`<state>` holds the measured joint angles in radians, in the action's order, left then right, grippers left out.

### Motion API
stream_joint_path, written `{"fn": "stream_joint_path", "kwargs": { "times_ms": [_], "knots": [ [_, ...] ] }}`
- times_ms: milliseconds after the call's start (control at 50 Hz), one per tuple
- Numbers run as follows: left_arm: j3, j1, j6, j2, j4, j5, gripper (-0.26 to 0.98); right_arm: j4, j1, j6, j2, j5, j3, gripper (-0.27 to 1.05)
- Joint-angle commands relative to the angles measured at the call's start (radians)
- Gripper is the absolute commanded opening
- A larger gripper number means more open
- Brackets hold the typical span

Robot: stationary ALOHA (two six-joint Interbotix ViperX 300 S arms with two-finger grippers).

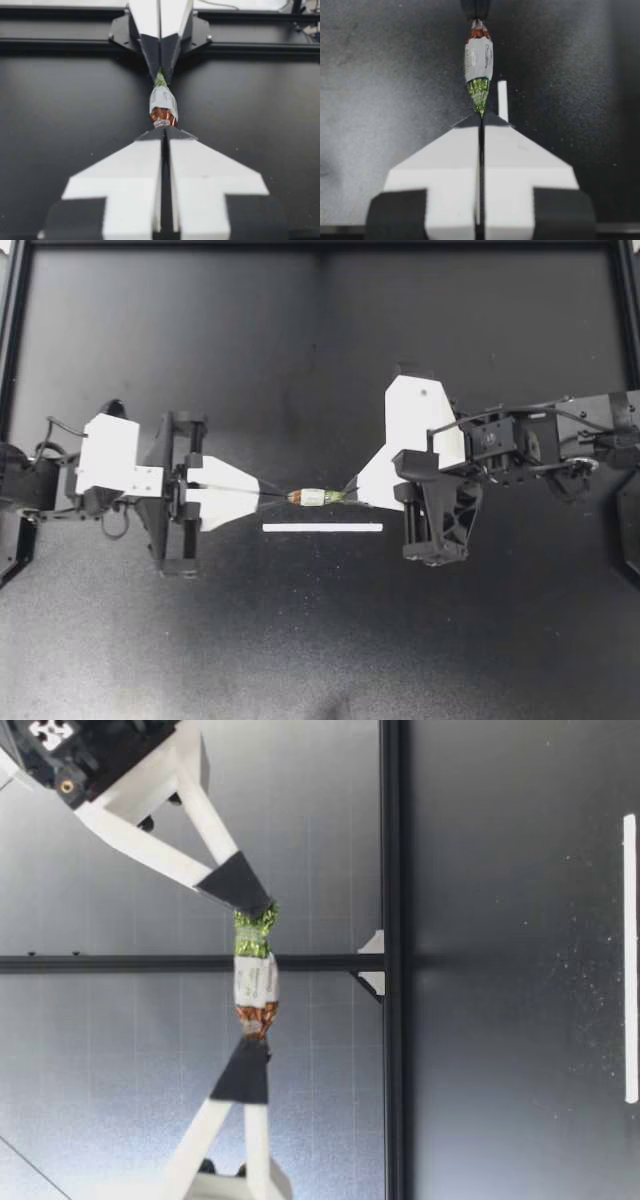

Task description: Pick up the candy and unwrap it.

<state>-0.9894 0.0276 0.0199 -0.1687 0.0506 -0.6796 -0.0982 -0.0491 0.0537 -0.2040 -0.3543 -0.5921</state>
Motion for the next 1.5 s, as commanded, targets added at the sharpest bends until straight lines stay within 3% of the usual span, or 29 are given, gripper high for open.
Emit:
{"fn": "stream_joint_path", "kwargs": {
  "times_ms": [0, 360, 580, 760, 980, 1240, 1480],
  "knots": [
    [0.041, 0.0, 0.0, 0.005, 0.017, -0.006, -0.17, 0.002, -0.018, 0.0, -0.009, 0.011, 0.026, -0.17],
    [0.041, -0.012, 0.003, 0.011, 0.118, -0.006, -0.17, 0.0, -0.034, -0.002, 0.0, 0.005, 0.028, -0.17],
    [0.012, -0.015, 0.008, -0.017, 0.126, -0.012, -0.17, 0.002, -0.032, 0.011, 0.011, 0.014, 0.021, -0.14],
    [0.0, -0.015, 0.002, -0.032, 0.126, -0.009, -0.17, 0.011, -0.034, 0.017, 0.02, 0.058, 0.014, 0.04],
    [-0.009, -0.015, 0.003, -0.034, 0.126, -0.006, -0.17, 0.046, -0.034, 0.015, 0.014, 0.213, -0.034, 0.56],
    [-0.012, -0.015, 0.008, -0.034, 0.126, -0.006, -0.17, 0.046, -0.032, 0.002, 0.006, 0.394, -0.064, 0.56],
    [-0.005, -0.015, 0.008, -0.034, 0.126, -0.006, -0.17, 0.046, -0.031, 0.003, 0.064, 0.426, -0.034, 0.56]
  ]
}}
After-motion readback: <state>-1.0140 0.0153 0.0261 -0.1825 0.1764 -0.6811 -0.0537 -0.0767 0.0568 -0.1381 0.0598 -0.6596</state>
